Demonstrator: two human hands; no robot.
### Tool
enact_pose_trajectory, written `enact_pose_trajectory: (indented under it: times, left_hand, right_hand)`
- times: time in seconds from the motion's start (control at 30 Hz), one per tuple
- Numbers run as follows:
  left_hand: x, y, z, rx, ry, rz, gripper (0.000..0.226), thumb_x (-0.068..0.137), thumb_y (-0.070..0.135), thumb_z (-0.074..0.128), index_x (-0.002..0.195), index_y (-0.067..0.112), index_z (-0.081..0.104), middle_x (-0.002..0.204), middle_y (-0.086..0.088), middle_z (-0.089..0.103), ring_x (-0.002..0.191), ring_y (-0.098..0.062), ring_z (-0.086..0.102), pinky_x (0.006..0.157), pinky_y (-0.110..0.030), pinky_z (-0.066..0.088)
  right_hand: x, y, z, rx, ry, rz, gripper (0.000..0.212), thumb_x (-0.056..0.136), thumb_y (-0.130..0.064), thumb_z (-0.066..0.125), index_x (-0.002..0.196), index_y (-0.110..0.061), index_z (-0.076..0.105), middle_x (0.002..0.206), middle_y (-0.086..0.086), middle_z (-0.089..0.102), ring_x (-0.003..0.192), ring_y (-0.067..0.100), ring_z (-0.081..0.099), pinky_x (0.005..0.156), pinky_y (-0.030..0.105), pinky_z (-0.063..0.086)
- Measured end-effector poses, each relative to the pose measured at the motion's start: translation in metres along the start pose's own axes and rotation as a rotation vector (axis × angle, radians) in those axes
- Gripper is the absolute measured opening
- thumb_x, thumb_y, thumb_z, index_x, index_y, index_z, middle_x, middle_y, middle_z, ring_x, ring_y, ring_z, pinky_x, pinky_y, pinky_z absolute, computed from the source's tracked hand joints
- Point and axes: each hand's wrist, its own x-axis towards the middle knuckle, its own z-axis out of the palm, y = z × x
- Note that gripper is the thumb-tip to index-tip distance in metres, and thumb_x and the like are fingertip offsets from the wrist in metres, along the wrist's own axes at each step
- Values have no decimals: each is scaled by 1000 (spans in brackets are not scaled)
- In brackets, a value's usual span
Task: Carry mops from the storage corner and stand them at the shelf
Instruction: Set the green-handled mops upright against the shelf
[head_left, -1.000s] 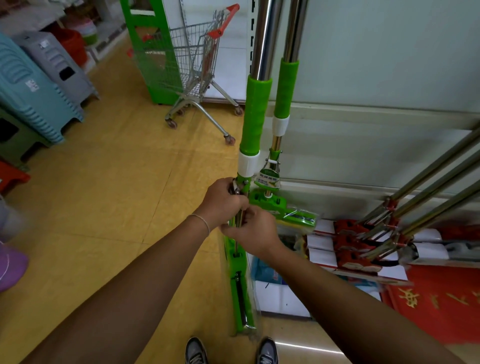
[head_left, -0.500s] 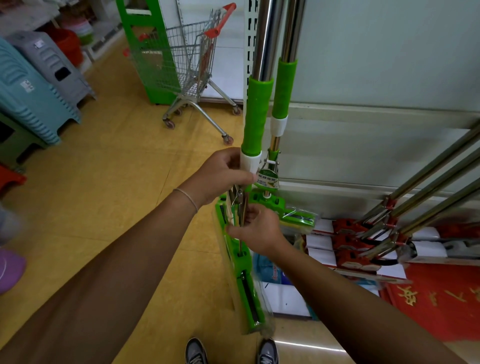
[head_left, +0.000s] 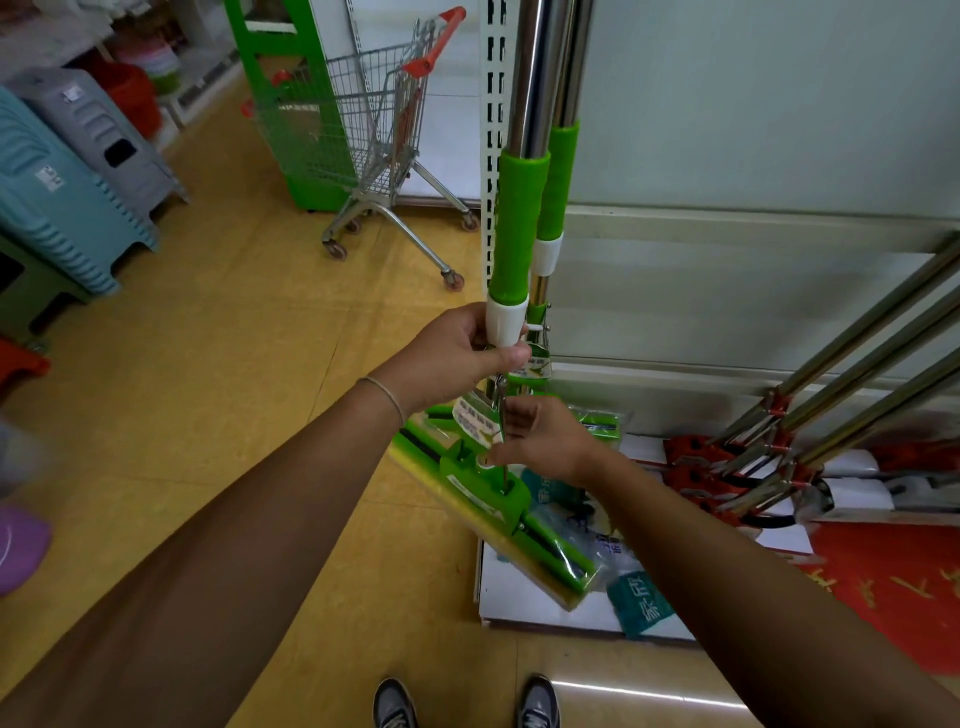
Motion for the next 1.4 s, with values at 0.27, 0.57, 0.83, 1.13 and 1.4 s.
enact_pose_trajectory:
  times: [0.27,0.57,0.83,1.13,1.4]
  left_hand:
    - [11,5,21,336,262,61,30,84,35,74,108,19,65,96,2,71,85,-9,64,73,-20,48]
    - [26,6,33,414,389,75,29,84,36,73,101,16,62,78,8,59,66,-2,53,53,-7,31]
    - [35,1,38,443,480,99,36,85,35,72,107,8,63,97,-9,71,86,-23,67,66,-22,43]
    - [42,3,37,397,419,87,37,86,36,70,112,10,62,101,-7,71,92,-22,67,74,-26,50]
    - [45,25,28,556,336,151,43,94,50,52,117,13,51,100,-7,69,88,-25,66,67,-32,49]
  right_hand:
    - [18,-4,-17,-27,19,68,47,40,-14,73,86,-4,66,81,23,64,75,23,58,67,34,43]
    - [28,-10,-28,-21,95,128,62,47,-2,54,107,9,63,89,17,59,74,23,51,60,28,35]
    - [36,-14,-35,66,135,136,32,74,22,45,89,1,64,80,16,61,77,25,54,63,27,40]
    - [30,-11,-25,-38,174,-21,53,84,1,63,132,-14,50,116,10,64,83,15,59,68,26,48]
    - [28,-12,-9,-225,549,-132,65,77,-50,75,128,-21,48,115,-9,64,103,14,63,83,38,57]
